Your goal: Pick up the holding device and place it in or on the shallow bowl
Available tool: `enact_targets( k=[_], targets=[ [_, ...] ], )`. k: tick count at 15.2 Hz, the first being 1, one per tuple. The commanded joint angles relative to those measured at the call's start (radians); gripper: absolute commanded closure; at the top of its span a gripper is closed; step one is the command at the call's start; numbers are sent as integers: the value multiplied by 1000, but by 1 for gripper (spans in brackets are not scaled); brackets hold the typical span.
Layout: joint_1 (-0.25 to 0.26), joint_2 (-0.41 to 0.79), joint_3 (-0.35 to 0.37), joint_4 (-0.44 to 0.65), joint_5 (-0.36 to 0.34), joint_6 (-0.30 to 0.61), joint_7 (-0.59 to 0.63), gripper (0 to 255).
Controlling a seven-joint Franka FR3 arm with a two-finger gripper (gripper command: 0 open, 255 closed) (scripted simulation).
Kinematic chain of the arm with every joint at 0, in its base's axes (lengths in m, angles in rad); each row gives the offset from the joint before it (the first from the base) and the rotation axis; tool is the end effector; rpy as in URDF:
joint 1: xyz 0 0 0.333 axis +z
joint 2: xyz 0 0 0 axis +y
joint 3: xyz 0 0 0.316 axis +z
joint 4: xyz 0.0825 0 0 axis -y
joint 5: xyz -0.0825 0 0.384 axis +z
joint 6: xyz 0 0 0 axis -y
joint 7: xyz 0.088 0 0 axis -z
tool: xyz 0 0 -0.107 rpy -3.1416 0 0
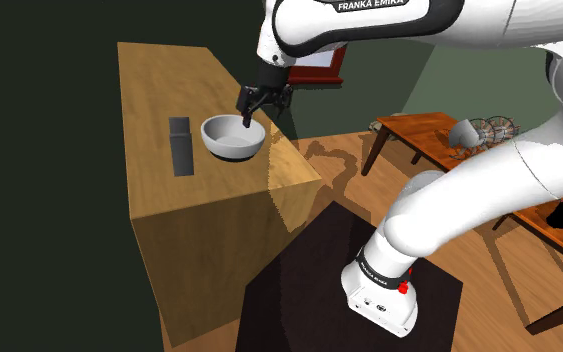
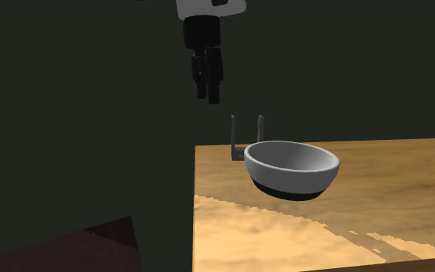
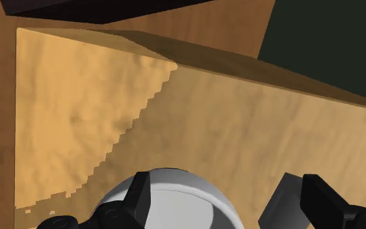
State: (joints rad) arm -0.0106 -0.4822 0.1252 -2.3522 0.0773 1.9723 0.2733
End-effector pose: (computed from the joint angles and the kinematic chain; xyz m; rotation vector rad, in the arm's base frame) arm 0.4133 0.0574 0.5177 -3.0901 0.3048 -0.1480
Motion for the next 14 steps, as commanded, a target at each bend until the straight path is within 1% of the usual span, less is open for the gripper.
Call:
enact_targets(
  k=[1, 7, 11, 14],
  targets=[
    [-1, 68, 28, 27, -2, 46, 50, 0],
    [-8, 290, 98, 131, -45, 167, 198, 0],
    [-7, 447, 129, 230, -101, 223, 305, 0],
    [4, 568, 138, 320, -153, 248, 385, 0]
  ],
)
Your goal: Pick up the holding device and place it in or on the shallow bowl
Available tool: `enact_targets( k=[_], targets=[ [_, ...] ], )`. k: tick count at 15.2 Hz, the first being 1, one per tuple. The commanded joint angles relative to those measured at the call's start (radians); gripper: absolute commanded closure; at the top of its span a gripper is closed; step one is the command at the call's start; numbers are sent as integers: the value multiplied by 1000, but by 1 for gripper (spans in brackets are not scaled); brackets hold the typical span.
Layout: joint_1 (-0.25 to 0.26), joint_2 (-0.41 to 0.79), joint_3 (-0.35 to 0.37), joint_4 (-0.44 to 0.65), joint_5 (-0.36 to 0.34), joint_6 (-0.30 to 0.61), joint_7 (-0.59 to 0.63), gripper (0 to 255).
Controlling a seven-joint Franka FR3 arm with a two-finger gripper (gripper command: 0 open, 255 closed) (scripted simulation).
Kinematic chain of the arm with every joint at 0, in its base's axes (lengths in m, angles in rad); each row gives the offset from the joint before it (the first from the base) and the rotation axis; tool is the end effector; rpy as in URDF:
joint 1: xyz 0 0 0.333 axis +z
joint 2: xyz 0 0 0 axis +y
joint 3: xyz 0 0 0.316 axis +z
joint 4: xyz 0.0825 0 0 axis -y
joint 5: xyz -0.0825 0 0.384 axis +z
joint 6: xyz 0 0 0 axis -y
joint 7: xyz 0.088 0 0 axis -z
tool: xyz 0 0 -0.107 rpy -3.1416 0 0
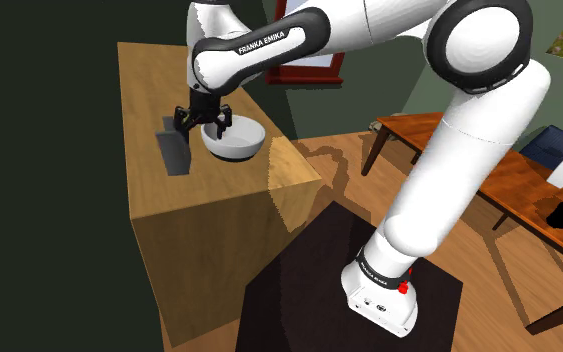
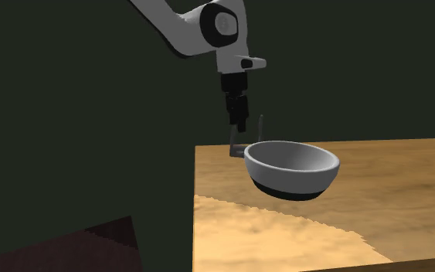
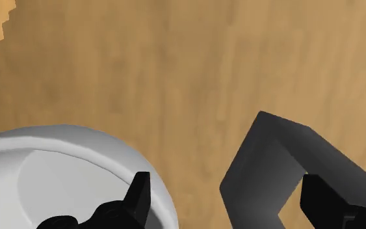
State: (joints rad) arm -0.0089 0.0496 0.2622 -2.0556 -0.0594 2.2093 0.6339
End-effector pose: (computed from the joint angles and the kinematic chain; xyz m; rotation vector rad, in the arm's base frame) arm 0.5517 0.1394 0.4236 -3.0771 0.5420 -0.1743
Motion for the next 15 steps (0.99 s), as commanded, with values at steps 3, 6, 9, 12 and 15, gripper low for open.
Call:
enact_targets(
  k=[3, 6, 9, 12, 15],
  targets=[
    [21, 158, 0, 127, -67, 23, 99, 0],
    [47, 273, -11, 237, -109, 22, 159, 0],
    [50, 296, -17, 228, -117, 53, 165, 0],
    [53, 320, -22, 221, -126, 84, 170, 0],
    [54, 333, -24, 218, -131, 99, 174, 0]
  ],
)
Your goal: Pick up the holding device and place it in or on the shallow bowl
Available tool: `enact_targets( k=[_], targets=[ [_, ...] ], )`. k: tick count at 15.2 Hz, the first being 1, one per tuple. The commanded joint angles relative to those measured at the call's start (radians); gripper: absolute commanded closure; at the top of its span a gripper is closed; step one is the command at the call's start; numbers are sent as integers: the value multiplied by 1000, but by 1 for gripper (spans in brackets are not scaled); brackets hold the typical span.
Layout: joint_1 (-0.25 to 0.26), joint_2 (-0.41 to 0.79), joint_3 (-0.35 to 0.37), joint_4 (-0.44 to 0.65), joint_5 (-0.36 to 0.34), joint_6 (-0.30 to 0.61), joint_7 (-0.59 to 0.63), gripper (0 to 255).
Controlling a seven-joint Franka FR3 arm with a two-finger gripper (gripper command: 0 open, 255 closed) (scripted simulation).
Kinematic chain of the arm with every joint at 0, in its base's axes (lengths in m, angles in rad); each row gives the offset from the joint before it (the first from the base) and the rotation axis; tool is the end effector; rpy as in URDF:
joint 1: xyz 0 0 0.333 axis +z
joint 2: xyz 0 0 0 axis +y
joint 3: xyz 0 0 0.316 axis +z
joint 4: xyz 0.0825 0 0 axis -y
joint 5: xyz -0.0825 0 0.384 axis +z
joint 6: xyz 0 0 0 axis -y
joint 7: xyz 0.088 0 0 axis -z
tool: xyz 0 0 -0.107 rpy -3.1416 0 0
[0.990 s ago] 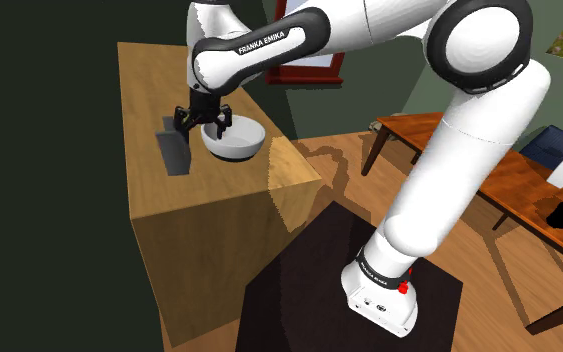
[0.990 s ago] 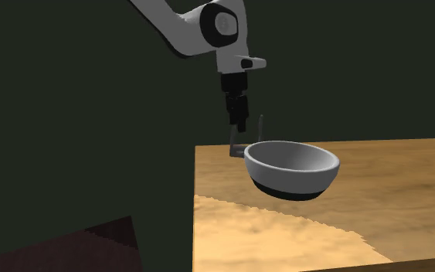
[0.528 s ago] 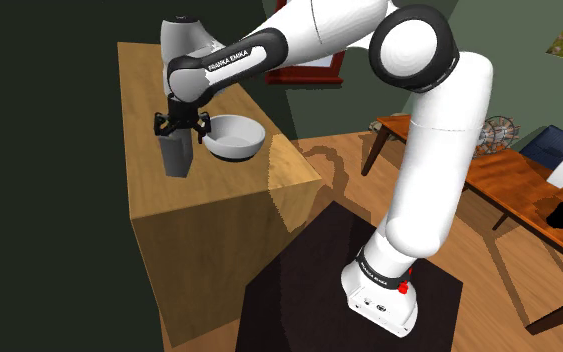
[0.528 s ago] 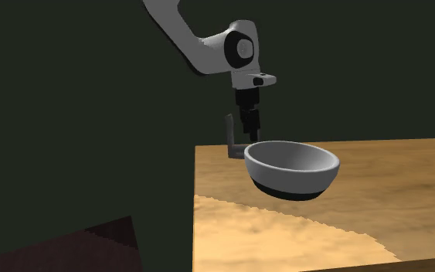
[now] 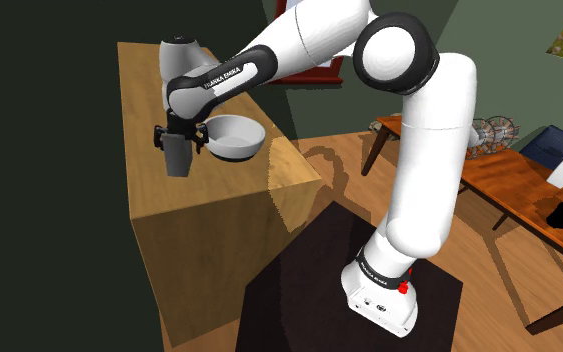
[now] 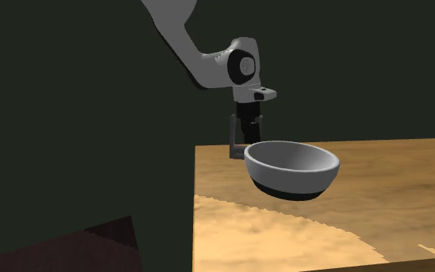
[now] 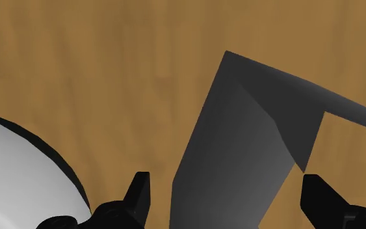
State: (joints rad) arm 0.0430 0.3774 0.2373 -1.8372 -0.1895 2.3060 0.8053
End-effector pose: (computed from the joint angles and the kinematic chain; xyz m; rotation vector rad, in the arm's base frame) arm 0.6261 0.1648 0.3395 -3.0631 0.6620 -0.1909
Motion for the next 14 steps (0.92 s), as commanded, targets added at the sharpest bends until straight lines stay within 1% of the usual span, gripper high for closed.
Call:
enact_targets(
  k=[1, 6, 7, 14],
  targets=[
    [2, 5, 0, 0, -1, 3, 2, 0],
    [2, 5, 1, 0, -1, 3, 2, 0],
    [1, 5, 0, 0, -1, 3, 1, 255],
    [1, 7, 0, -1, -1, 6, 0, 255]
  ],
)
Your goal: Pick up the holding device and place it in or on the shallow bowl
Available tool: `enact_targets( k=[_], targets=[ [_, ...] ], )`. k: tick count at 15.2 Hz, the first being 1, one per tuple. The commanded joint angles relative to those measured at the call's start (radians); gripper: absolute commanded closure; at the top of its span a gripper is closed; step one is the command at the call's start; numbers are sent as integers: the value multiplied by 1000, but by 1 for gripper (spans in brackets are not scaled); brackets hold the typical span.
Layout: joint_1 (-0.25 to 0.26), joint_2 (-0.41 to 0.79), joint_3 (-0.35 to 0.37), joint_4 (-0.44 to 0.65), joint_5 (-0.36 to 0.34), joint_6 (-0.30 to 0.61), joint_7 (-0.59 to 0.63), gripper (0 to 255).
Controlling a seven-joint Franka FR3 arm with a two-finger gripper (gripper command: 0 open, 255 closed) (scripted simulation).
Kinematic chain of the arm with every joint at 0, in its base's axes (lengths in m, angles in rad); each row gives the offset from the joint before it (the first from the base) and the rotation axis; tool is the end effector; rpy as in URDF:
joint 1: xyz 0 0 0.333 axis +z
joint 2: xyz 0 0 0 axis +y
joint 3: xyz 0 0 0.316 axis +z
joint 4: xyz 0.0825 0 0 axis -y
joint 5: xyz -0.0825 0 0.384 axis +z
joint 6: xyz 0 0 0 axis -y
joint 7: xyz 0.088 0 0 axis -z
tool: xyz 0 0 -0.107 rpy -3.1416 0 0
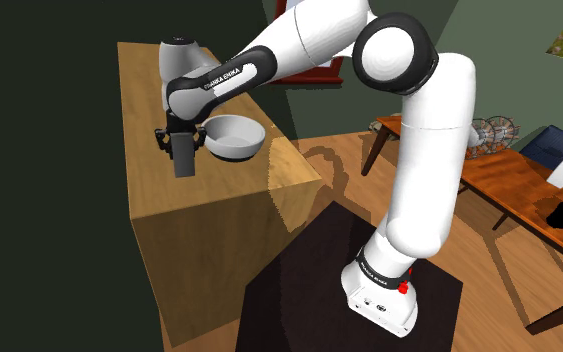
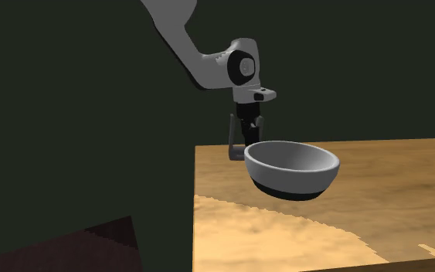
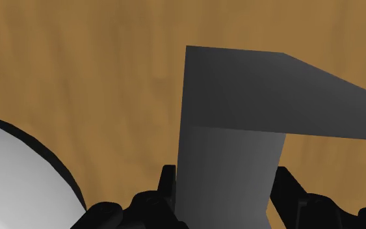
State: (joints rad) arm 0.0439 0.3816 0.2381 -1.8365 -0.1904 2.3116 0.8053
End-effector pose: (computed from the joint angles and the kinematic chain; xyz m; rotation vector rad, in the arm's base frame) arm 0.6265 0.1660 0.3378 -3.0616 0.6579 -0.1931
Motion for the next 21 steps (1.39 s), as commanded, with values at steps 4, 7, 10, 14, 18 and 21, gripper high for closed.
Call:
enact_targets(
  k=[4, 7, 10, 14, 18, 21],
  targets=[
    [-1, -13, 3, 8, 6, -25, -3, 255],
    [-3, -32, 6, 23, 14, -58, -10, 255],
    [-5, -49, 10, 40, 23, -92, -16, 255],
    [-7, -70, 13, 65, 32, -137, -25, 255],
    [-8, -89, 16, 95, 41, -184, -32, 255],
    [-8, -100, 18, 120, 47, -220, -37, 255]
  ],
)
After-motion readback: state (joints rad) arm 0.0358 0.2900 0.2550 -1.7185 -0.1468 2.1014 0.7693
